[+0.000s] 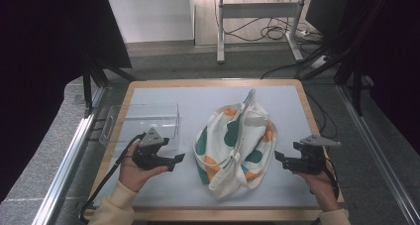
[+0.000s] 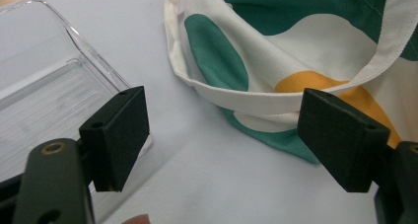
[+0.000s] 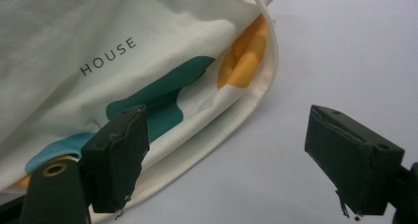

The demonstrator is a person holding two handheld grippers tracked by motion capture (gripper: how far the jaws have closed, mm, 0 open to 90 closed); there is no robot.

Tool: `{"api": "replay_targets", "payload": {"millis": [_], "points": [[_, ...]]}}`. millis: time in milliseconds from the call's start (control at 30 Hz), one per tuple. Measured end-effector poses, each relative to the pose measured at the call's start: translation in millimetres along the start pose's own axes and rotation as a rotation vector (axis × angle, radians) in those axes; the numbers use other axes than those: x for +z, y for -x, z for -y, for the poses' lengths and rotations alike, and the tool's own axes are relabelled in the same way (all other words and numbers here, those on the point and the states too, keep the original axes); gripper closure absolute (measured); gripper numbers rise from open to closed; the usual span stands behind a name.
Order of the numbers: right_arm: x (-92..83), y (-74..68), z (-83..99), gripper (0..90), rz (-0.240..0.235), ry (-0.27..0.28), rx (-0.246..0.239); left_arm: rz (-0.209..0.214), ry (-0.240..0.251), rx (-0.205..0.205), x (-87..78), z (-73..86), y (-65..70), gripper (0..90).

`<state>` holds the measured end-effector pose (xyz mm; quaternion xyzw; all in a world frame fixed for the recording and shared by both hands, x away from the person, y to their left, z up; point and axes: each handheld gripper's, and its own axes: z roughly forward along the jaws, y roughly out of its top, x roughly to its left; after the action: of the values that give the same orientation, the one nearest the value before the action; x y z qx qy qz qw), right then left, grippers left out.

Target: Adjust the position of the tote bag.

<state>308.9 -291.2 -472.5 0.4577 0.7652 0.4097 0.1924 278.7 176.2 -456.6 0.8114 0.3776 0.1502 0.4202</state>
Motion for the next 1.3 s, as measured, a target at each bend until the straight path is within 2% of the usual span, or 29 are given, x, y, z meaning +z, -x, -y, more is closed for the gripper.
{"api": "replay_targets", "payload": {"millis": [100, 200, 400, 500, 633, 733, 833, 967, 1067, 1200, 1300], "points": [[0.5, -0.6, 1.9, 17.7, 0.004, -0.008, -0.019, 0.005, -0.01, 0.01, 1.0, -0.4, 0.1, 19.9], [-0.3, -0.3, 4.1, 18.3, 0.002, -0.006, -0.012, 0.023, -0.009, -0.002, 2.1, -1.5, -0.9, 20.1], [-0.6, 2.8, 8.6, 19.2, 0.022, -0.006, 0.009, 0.022, -0.011, 0.017, 0.4, -2.1, 0.3, 20.5], [-0.2, 0.2, 10.2, 20.0, 0.033, -0.008, 0.007, 0.001, 0.002, 0.02, -1.4, -1.1, 1.0, 20.2], [-2.3, -2.6, 10.8, 20.2, 0.037, -0.013, 0.002, 0.034, 0.005, 0.01, 0.5, -1.3, 2.6, 19.7], [-3.5, -1.9, 10.9, 20.5, 0.042, -0.011, 0.006, 0.062, 0.003, 0.019, -0.5, -3.2, 6.5, 21.3], [-3.6, 0.2, 12.1, 21.0, 0.048, -0.012, 0.005, 0.068, 0.005, 0.033, -2.5, -5.7, 10.2, 22.4], [-3.3, 0.8, 13.8, 21.4, 0.049, -0.016, -0.001, 0.092, 0.016, 0.016, -3.2, -8.4, 10.7, 23.4], [-4.4, 0.8, 15.5, 21.5, 0.053, -0.019, -0.007, 0.093, 0.019, 0.019, -3.1, -9.4, 12.1, 23.8], [-4.0, 0.7, 15.9, 21.6, 0.059, -0.021, -0.009, 0.108, 0.017, 0.037, -3.1, -10.1, 18.8, 24.1], [-2.6, -0.8, 16.2, 21.5, 0.071, -0.028, -0.021, 0.148, 0.014, 0.05, -0.4, -10.2, 30.1, 24.5]]}}
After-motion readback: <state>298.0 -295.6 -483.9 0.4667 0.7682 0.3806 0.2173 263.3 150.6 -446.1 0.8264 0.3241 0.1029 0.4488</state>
